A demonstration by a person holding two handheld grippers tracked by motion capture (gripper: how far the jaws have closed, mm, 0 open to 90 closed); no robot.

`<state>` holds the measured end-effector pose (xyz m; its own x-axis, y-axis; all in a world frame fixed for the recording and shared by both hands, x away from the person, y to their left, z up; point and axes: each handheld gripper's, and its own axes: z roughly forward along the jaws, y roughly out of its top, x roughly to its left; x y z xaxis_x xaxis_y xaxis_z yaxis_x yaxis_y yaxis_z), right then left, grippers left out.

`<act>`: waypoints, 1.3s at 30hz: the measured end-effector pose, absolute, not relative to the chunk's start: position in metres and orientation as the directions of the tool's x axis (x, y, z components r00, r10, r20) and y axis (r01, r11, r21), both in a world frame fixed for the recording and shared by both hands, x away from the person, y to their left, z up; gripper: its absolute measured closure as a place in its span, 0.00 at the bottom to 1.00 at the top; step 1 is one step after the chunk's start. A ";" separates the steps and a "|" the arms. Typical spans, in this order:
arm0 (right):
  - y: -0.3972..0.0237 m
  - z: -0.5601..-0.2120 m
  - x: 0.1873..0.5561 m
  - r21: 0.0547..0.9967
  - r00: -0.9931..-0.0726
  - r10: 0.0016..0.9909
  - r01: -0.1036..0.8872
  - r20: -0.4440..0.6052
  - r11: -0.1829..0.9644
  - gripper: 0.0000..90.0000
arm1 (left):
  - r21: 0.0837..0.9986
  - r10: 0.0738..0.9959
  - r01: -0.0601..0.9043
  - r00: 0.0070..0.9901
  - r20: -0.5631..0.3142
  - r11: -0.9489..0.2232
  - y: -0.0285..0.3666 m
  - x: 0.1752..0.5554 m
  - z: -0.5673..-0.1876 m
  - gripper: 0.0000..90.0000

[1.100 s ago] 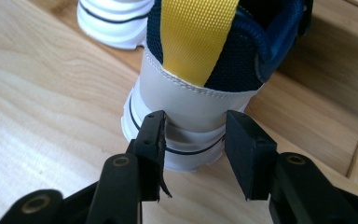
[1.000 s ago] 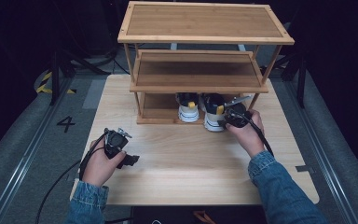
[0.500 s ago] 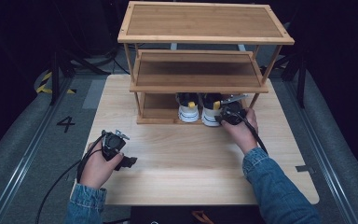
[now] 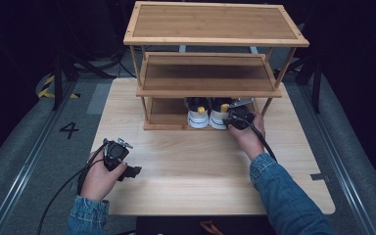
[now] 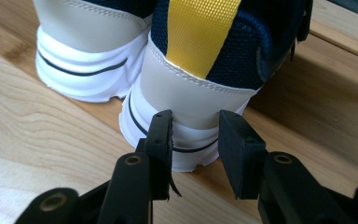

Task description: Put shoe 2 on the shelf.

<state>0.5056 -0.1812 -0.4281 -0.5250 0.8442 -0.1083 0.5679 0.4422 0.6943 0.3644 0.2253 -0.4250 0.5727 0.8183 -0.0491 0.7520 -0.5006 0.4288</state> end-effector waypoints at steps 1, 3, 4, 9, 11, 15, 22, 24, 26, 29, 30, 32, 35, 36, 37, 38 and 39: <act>-0.181 -0.429 0.506 0.696 -0.522 0.846 0.567 -0.111 0.441 0.73 | 0.430 0.820 0.754 0.570 -0.051 -0.497 0.226 0.364 -0.425 0.24; -0.181 -0.430 0.507 0.700 -0.519 0.847 0.562 -0.116 0.440 0.73 | 0.432 0.820 0.753 0.570 -0.052 -0.496 0.226 0.364 -0.425 0.24; -0.181 -0.430 0.507 0.702 -0.517 0.848 0.559 -0.120 0.440 0.72 | 0.429 0.818 0.752 0.573 -0.048 -0.501 0.226 0.364 -0.425 0.24; -0.182 -0.431 0.507 0.709 -0.517 0.845 0.545 -0.136 0.448 0.67 | 0.431 0.814 0.749 0.578 -0.052 -0.504 0.224 0.366 -0.425 0.24; -0.183 -0.429 0.504 0.715 -0.525 0.842 0.540 -0.126 0.444 0.65 | 0.431 0.813 0.746 0.581 -0.049 -0.507 0.223 0.367 -0.425 0.24; -0.186 -0.420 0.496 0.738 -0.534 0.839 0.524 -0.106 0.426 0.62 | 0.432 0.809 0.743 0.585 -0.048 -0.512 0.220 0.369 -0.424 0.24; -0.191 -0.402 0.479 0.762 -0.574 0.816 0.497 -0.068 0.414 0.58 | 0.439 0.793 0.724 0.607 -0.042 -0.531 0.211 0.373 -0.420 0.24; -0.195 -0.397 0.474 0.765 -0.587 0.807 0.493 -0.059 0.414 0.57 | 0.444 0.789 0.720 0.612 -0.046 -0.533 0.210 0.374 -0.420 0.24; -0.200 -0.393 0.469 0.767 -0.598 0.800 0.493 -0.045 0.411 0.55 | 0.442 0.792 0.723 0.609 -0.045 -0.531 0.209 0.374 -0.420 0.24; -0.209 -0.389 0.464 0.766 -0.612 0.790 0.491 -0.035 0.415 0.54 | 0.439 0.788 0.721 0.614 -0.046 -0.537 0.209 0.376 -0.420 0.24; -0.212 -0.388 0.462 0.766 -0.617 0.787 0.491 -0.030 0.414 0.53 | 0.440 0.789 0.722 0.613 -0.049 -0.534 0.208 0.376 -0.421 0.24; -0.216 -0.386 0.459 0.764 -0.626 0.779 0.491 -0.026 0.420 0.52 | 0.442 0.789 0.723 0.612 -0.052 -0.531 0.208 0.376 -0.421 0.24; -0.227 -0.382 0.452 0.760 -0.646 0.762 0.482 -0.027 0.435 0.53 | 0.455 0.792 0.721 0.608 -0.053 -0.523 0.208 0.376 -0.421 0.24; -0.231 -0.381 0.449 0.755 -0.660 0.750 0.472 -0.040 0.456 0.56 | 0.462 0.792 0.717 0.608 -0.050 -0.522 0.209 0.376 -0.419 0.24; -0.235 -0.380 0.447 0.750 -0.668 0.742 0.465 -0.053 0.472 0.56 | 0.468 0.793 0.718 0.606 -0.055 -0.516 0.208 0.376 -0.417 0.24; -0.239 -0.379 0.444 0.745 -0.673 0.737 0.462 -0.060 0.482 0.56 | 0.473 0.794 0.717 0.605 -0.060 -0.511 0.208 0.376 -0.416 0.24; -0.244 -0.378 0.442 0.740 -0.682 0.729 0.459 -0.061 0.491 0.56 | 0.480 0.792 0.713 0.608 -0.060 -0.511 0.208 0.377 -0.415 0.24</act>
